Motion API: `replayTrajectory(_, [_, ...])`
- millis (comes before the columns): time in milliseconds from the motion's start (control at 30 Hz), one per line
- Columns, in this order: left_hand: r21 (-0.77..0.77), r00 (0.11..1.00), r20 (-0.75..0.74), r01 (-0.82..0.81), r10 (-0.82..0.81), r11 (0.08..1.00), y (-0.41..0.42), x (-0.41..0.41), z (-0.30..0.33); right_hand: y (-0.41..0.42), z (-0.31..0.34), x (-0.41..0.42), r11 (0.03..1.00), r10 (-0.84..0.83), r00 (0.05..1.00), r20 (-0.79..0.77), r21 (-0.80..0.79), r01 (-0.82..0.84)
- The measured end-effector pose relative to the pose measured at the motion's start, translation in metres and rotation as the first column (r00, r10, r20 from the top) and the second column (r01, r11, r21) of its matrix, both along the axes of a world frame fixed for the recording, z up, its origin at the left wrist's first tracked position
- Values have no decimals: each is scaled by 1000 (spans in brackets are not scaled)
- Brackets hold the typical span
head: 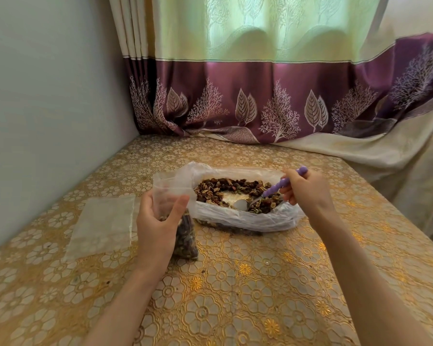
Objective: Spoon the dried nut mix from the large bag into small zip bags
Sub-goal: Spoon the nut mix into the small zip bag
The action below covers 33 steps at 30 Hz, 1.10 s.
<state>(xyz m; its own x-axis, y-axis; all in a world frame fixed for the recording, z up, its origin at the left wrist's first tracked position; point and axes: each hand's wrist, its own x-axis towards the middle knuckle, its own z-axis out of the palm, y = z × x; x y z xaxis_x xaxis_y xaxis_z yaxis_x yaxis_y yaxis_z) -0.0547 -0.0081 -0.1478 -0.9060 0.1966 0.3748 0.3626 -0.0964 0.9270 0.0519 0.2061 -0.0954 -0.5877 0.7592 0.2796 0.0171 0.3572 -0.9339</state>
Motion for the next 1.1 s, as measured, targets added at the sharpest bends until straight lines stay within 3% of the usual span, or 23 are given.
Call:
replayTrajectory(700, [-59,1000,-24,-16,15,998,0,1,0,0,-14,-4,965,110,993,-37,-236,-116])
replayTrajectory(1100, [-265,998,-35,46,-57,963,1,0,-8,-2,-16,-6,869,69,993,-93,-483,-105])
